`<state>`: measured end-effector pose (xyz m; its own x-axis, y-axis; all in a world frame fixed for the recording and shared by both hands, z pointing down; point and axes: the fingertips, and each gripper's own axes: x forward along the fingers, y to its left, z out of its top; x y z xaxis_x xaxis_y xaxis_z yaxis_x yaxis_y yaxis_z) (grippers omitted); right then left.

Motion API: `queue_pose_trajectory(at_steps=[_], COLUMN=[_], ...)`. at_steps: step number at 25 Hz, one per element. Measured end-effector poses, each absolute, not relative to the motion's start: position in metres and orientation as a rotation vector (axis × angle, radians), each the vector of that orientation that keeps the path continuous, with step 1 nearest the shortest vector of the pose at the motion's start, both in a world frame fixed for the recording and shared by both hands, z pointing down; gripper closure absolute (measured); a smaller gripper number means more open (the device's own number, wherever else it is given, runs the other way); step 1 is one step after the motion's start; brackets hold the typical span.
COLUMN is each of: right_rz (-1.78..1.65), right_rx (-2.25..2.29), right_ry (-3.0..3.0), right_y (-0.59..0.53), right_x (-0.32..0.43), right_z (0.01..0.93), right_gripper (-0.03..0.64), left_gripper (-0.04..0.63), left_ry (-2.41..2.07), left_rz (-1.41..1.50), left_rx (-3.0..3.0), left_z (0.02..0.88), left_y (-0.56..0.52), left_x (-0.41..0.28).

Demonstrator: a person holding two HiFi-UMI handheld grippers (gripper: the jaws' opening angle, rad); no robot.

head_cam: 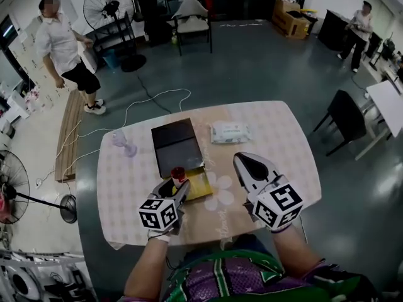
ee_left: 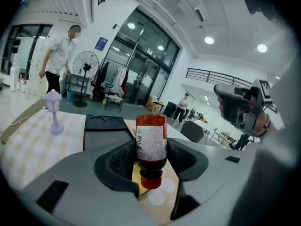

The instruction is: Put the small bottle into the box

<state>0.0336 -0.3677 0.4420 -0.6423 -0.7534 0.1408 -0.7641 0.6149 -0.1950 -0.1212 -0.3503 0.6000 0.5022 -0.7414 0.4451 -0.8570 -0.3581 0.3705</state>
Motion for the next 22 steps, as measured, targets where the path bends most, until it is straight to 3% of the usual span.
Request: queue_pose_trajectory(at_steps=[22], right_rz=[0.545], right_rx=[1.179], right_ry=[-2.722], right_y=[-0.415], right_x=[0.029], right_z=[0.513], right_gripper=[0.612], left_gripper=[0.367], left_ry=[-1.225], left_rz=[0.786], left_rx=[1.912], left_z=[0.771], left_y=[-0.391], left_x=[-0.110])
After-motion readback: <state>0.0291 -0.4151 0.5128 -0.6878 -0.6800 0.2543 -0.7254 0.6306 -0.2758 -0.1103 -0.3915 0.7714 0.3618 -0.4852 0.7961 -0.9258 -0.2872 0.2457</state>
